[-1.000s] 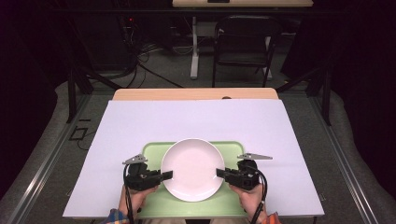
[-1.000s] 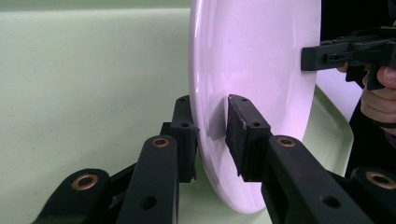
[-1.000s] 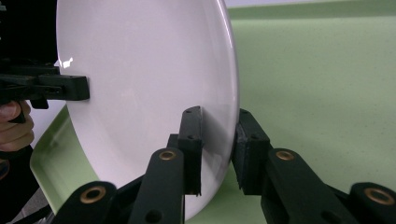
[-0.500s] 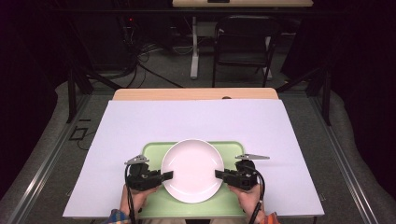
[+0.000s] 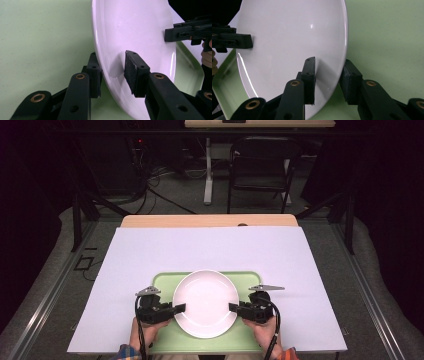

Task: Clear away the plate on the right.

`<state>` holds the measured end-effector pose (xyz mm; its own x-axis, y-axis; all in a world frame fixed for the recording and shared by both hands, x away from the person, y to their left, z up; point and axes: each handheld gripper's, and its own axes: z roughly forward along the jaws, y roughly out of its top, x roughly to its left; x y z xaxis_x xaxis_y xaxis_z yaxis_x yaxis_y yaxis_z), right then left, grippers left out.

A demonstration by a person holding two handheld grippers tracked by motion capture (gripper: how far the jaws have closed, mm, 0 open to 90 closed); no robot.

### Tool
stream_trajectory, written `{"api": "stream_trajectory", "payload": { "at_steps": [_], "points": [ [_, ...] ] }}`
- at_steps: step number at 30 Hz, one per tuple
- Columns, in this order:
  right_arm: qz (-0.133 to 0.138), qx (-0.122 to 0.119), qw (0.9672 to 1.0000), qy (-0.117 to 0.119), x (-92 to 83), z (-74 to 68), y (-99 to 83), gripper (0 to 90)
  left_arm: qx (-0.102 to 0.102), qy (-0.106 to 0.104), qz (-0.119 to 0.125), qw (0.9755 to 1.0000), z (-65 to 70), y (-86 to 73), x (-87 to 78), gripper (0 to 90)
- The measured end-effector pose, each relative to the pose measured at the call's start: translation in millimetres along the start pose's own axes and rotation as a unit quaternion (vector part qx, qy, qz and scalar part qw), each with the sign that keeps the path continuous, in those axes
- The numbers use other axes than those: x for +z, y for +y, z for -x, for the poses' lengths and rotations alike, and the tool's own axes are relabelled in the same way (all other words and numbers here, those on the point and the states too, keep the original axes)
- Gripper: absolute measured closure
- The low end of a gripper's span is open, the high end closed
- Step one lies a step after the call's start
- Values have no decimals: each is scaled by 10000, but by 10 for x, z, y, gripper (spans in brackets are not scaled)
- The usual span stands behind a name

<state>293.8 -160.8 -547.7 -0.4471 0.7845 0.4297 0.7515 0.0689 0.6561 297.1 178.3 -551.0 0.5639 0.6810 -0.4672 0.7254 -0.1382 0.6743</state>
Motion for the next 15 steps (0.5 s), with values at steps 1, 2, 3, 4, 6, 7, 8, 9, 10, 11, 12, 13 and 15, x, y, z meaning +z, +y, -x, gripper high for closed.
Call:
{"api": "stream_trajectory", "payload": {
  "at_steps": [1,2,3,4,6,7,8,9,10,11,12,13,15],
  "points": [
    [32,-82,10000,-34,3,-12,-2,669,22,20,-17,10000,-8,-1,3,658],
    [25,-99,9999,-51,5,-16,-3,669,23,31,-24,10000,-13,-2,4,655],
    [25,-99,9999,-51,5,-16,-3,669,23,31,-24,10000,-13,-2,4,653],
    [9,-119,9999,-73,13,-22,-5,661,15,49,-21,10000,-15,-3,9,650],
    [-20,-118,9999,-79,19,-22,-7,659,31,78,-37,10000,-15,-4,14,647],
    [7,-122,9999,-80,29,-18,-11,654,37,82,-45,9999,-15,-4,16,646],
    [-19,-153,9998,-107,34,-20,-11,647,43,99,-49,9999,-14,-4,18,644],
    [-24,-150,9998,-119,42,-22,-13,645,42,111,-51,9999,-13,-4,21,642],
    [-45,-174,9997,-139,46,-22,-14,639,43,125,-56,9999,-14,-3,22,641],
    [-42,-179,9997,-150,52,-24,-13,638,46,137,-56,9999,-13,-3,23,640],
    [-42,-179,9997,-150,52,-24,-13,638,46,137,-56,9999,-13,-3,23,638],
    [-54,-212,9996,-168,57,-23,-12,633,56,172,-66,9998,-13,-2,26,637],
    [-64,-208,9996,-171,65,-19,-13,629,46,185,-70,9998,-11,-3,31,633]
  ]
}}
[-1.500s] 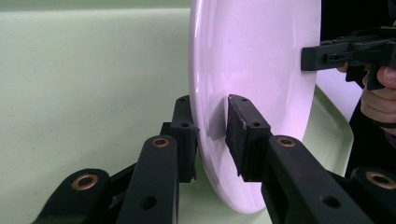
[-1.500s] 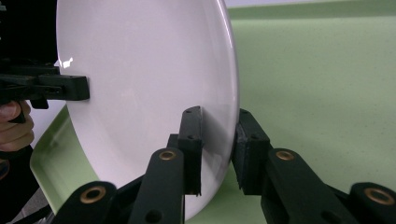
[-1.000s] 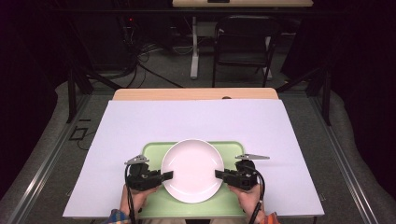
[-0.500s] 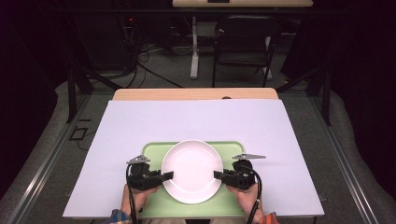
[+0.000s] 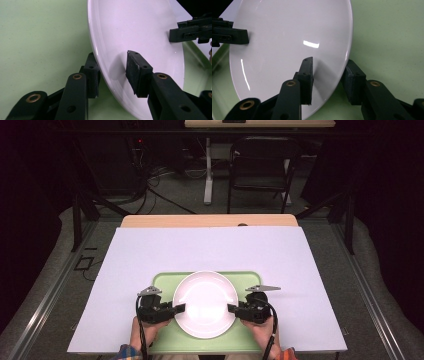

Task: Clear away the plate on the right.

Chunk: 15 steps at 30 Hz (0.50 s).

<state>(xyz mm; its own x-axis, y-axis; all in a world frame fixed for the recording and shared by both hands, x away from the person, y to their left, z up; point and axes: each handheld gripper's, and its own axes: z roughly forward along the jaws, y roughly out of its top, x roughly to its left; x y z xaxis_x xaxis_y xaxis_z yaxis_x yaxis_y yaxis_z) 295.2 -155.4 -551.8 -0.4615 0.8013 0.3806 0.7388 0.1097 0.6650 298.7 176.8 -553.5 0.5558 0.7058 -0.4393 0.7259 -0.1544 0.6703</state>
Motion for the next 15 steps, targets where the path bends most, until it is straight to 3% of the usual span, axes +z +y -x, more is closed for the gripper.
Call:
{"api": "stream_trajectory", "payload": {
  "at_steps": [15],
  "points": [
    [-56,-84,9999,-75,22,-3,3,610,110,153,-34,9998,-3,8,12,619]
  ]
}}
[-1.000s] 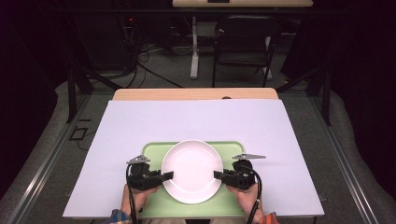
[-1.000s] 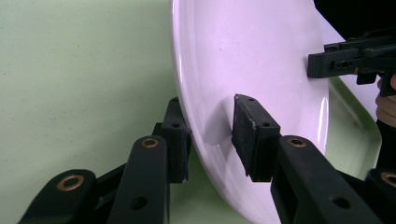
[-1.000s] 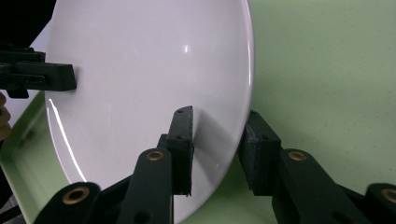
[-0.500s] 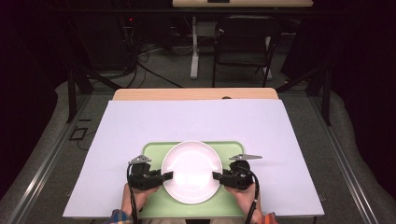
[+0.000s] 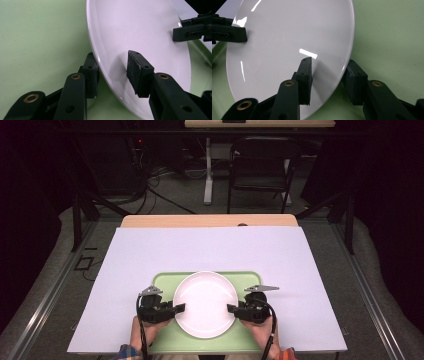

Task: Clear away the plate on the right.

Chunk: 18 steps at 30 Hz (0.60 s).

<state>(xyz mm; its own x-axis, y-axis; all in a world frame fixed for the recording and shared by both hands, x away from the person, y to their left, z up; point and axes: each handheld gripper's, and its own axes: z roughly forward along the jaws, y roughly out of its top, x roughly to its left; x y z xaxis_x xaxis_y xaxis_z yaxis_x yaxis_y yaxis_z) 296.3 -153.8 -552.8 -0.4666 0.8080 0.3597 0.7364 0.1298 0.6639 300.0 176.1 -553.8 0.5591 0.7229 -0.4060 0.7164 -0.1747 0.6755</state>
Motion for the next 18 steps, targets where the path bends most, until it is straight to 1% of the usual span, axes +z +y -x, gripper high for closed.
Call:
{"api": "stream_trajectory", "payload": {
  "at_steps": [7,10,11,17,18],
  "points": [
    [1,-26,10000,-28,18,-5,0,594,-23,52,-14,10000,-7,-3,4,618],
    [-41,-58,10000,-61,19,-12,1,585,-1,92,-19,10000,2,0,2,617],
    [-49,-62,10000,-61,20,-11,3,584,24,137,-15,9999,9,1,3,616],
    [-43,-88,9999,-87,27,-13,2,573,7,155,-27,9999,6,-4,17,611],
    [-56,-89,9999,-95,29,-13,3,569,26,194,-45,9998,4,-6,22,611]
  ]
}}
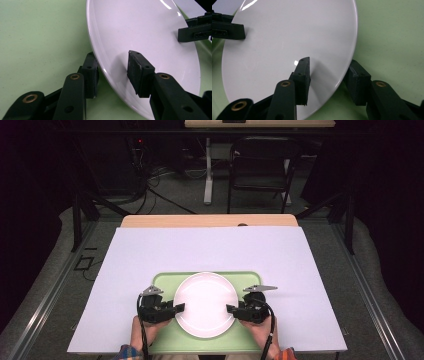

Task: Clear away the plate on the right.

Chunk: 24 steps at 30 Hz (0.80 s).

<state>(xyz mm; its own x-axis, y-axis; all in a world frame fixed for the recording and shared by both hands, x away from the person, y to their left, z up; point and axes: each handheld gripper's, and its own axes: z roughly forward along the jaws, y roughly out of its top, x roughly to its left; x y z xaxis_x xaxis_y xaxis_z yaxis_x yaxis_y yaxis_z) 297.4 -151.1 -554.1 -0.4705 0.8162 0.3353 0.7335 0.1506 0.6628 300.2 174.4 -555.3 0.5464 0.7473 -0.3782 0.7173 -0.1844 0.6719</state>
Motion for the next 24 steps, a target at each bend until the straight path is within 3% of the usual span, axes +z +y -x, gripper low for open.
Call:
{"api": "stream_trajectory", "payload": {
  "at_steps": [3,9,19,24],
  "points": [
    [-29,-8,10000,-40,1,1,2,555,71,146,-81,9998,-3,-3,11,610],
    [-58,-32,10000,-57,1,3,10,546,85,246,-132,9996,-6,-6,20,612],
    [-109,-224,9996,-125,21,-3,40,530,49,270,-130,9995,-3,-13,10,613],
    [-134,-425,9985,-326,24,-23,48,517,82,282,-149,9995,-3,-10,10,615]
  ]
}}
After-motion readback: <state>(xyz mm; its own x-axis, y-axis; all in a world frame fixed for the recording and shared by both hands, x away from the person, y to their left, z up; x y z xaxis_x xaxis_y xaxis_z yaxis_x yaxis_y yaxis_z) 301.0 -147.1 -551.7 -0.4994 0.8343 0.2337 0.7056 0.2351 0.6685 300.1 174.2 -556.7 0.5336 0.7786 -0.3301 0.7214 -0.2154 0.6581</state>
